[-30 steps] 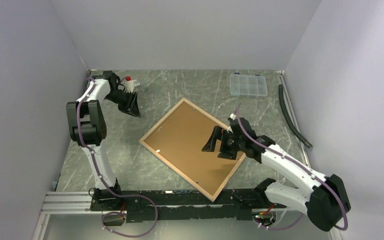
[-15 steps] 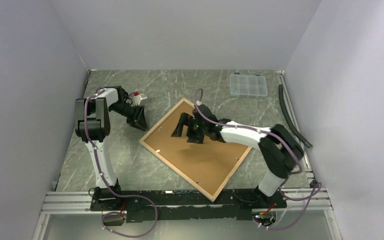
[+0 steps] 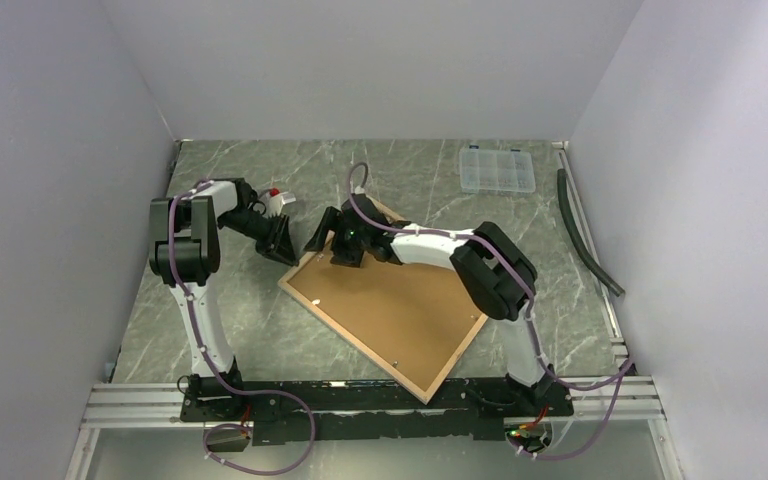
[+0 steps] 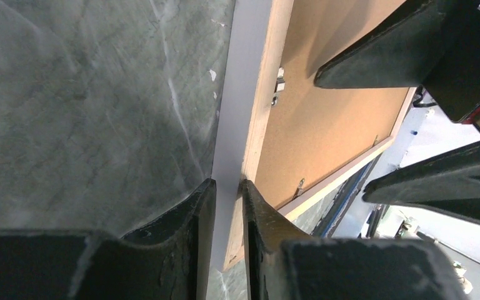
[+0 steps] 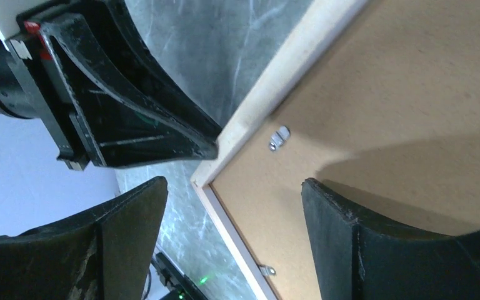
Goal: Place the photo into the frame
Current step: Install the photo frame at the center of the board.
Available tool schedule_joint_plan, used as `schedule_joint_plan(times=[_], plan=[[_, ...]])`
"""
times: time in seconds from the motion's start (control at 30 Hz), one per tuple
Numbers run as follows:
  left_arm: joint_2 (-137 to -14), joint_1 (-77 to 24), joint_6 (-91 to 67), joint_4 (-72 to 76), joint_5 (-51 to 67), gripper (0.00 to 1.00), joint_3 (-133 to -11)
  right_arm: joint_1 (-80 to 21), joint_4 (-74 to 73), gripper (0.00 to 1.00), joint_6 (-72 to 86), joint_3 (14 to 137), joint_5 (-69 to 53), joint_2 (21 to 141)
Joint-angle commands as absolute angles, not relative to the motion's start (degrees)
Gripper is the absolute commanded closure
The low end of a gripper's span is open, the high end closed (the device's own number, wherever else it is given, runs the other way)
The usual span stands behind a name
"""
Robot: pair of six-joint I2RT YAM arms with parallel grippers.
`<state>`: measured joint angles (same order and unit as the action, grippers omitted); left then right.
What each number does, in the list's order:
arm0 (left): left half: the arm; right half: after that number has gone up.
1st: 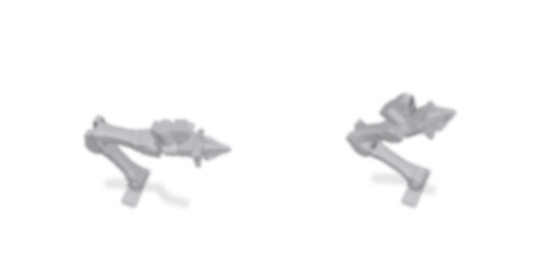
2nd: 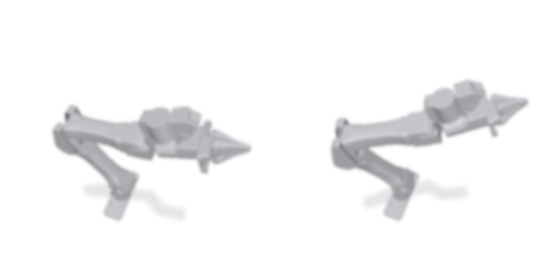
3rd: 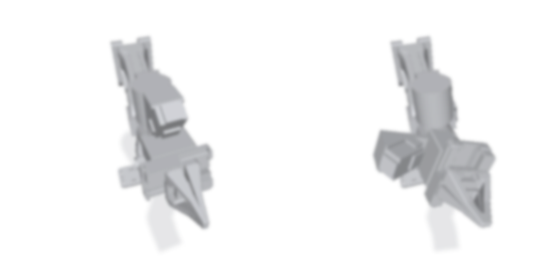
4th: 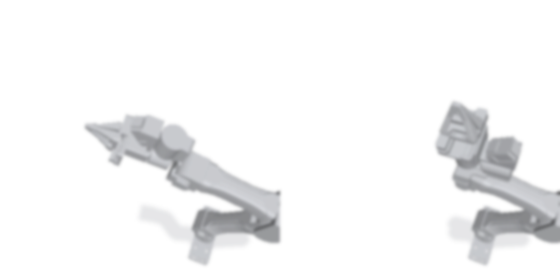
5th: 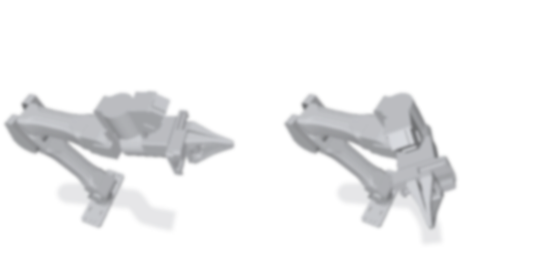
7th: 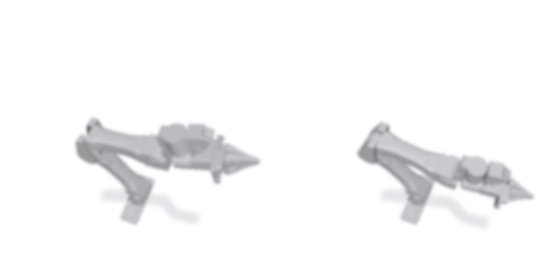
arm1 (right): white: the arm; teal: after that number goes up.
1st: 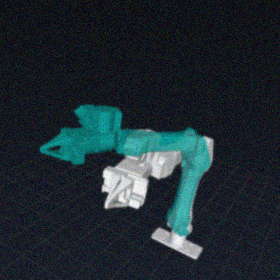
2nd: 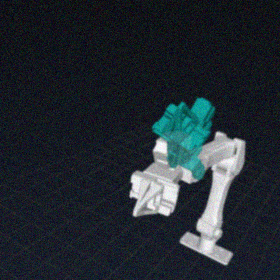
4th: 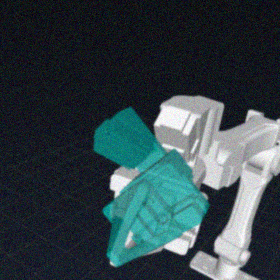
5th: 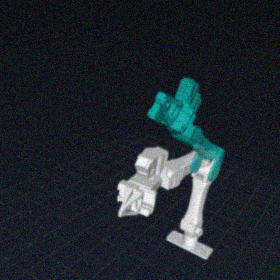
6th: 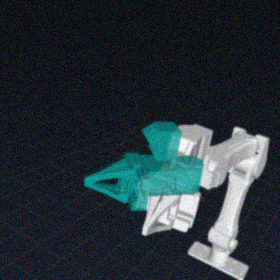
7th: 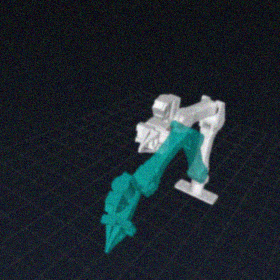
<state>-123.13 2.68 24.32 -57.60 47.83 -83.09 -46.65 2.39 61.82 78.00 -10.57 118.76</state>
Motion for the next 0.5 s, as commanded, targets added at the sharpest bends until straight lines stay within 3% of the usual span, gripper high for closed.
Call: schedule_joint_plan(times=[0.0, 0.47], plan=[[-121.3, 2.4, 26.5, -55.9, 46.8, 0.74, -81.6, -47.4, 4.5, 0.19, 63.4, 82.4, -9.8, 121.4], [-120.5, 2.4, 26.4, -55.4, 46.4, 0.76, -80.7, -47.2, 6.8, 0.24, 64.8, 84.6, -10.0, 125.7]])
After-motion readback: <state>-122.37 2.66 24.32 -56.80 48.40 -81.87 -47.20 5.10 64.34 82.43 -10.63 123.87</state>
